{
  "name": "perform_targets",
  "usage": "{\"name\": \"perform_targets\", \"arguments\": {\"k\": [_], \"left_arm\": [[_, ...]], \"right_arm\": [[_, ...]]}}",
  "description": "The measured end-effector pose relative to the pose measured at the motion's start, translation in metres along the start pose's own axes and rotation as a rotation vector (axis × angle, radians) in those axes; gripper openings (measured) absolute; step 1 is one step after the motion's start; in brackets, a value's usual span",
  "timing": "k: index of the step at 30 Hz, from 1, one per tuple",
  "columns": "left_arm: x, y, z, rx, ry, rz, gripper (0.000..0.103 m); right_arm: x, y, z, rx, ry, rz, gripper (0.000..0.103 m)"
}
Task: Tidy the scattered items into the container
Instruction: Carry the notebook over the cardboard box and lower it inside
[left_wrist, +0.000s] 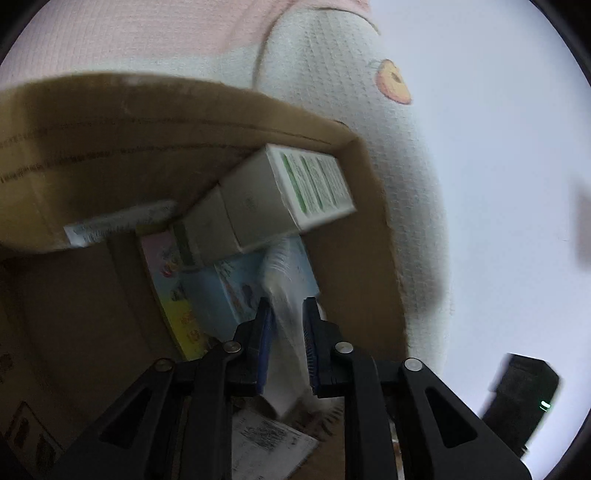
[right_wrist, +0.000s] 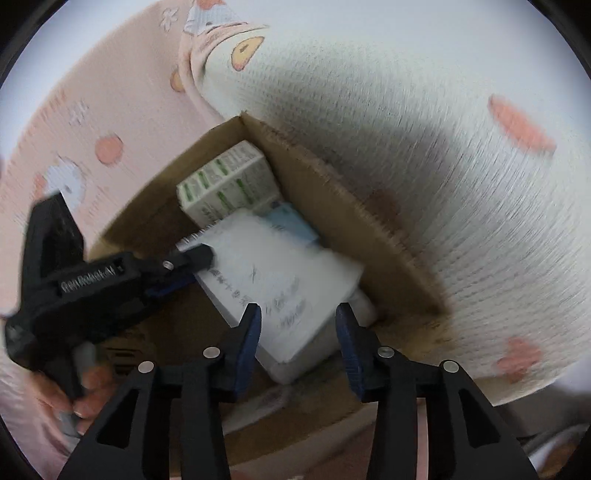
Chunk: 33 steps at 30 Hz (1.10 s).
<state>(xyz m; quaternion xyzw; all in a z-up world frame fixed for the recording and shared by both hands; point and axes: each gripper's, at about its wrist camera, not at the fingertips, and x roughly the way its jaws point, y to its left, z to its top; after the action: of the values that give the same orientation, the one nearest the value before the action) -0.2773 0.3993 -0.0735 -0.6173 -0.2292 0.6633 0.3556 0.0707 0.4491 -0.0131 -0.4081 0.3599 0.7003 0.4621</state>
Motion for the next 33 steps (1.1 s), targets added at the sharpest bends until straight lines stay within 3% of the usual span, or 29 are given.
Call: {"name": "perform_targets", "arguments": {"k": [2,5,9,12,15,18,19,20,22,29,33], "left_arm": [[0.001,0.004,0.002,-0.007,-0.009,0.018,0.018],[0.002,0.013,0.001,-0.051,0.005,0.001,0.018],[-0.010,0.022,-0.004,-0.089,-0.036,-0.002,0.018],[-0.019,0.024,-0.004,-0.084,-0.048,-0.020,0.018],[-0.022,0.022,-0.010,-0.061,-0.035,0.027,0.018],[-0.016,0.022,-0.016,-0.038,-0.006,0.035,0.005],[-0.011,0.021,-0.017,-0.044,0.009,0.030,0.004],[-0.007,0.020,-0.018,-0.050,0.014,0.025,0.003],[-0.002,0.019,-0.018,-0.043,0.023,0.016,0.002],[0.012,0.018,-0.015,-0.044,0.057,0.013,0.002],[0.020,0.017,-0.013,-0.054,0.074,-0.025,0.002]], "right_arm": [[-0.008,0.001,0.001,-0.024,-0.017,-0.011,0.040],[-0.011,0.001,0.002,-0.042,-0.018,0.053,0.043],[-0.003,0.005,0.003,-0.080,-0.003,0.049,0.043],[0.007,0.018,0.018,-0.139,0.016,0.093,0.043],[0.018,0.032,0.027,-0.210,0.045,0.137,0.043],[0.024,0.046,0.031,-0.301,0.050,0.149,0.043],[0.026,0.049,0.029,-0.323,0.057,0.152,0.041],[0.031,0.053,0.029,-0.352,0.070,0.154,0.027],[0.040,0.059,0.027,-0.403,0.107,0.165,0.017],[0.064,0.068,0.027,-0.510,0.213,0.164,0.015],[0.066,0.062,0.026,-0.505,0.221,0.138,0.015]]}}
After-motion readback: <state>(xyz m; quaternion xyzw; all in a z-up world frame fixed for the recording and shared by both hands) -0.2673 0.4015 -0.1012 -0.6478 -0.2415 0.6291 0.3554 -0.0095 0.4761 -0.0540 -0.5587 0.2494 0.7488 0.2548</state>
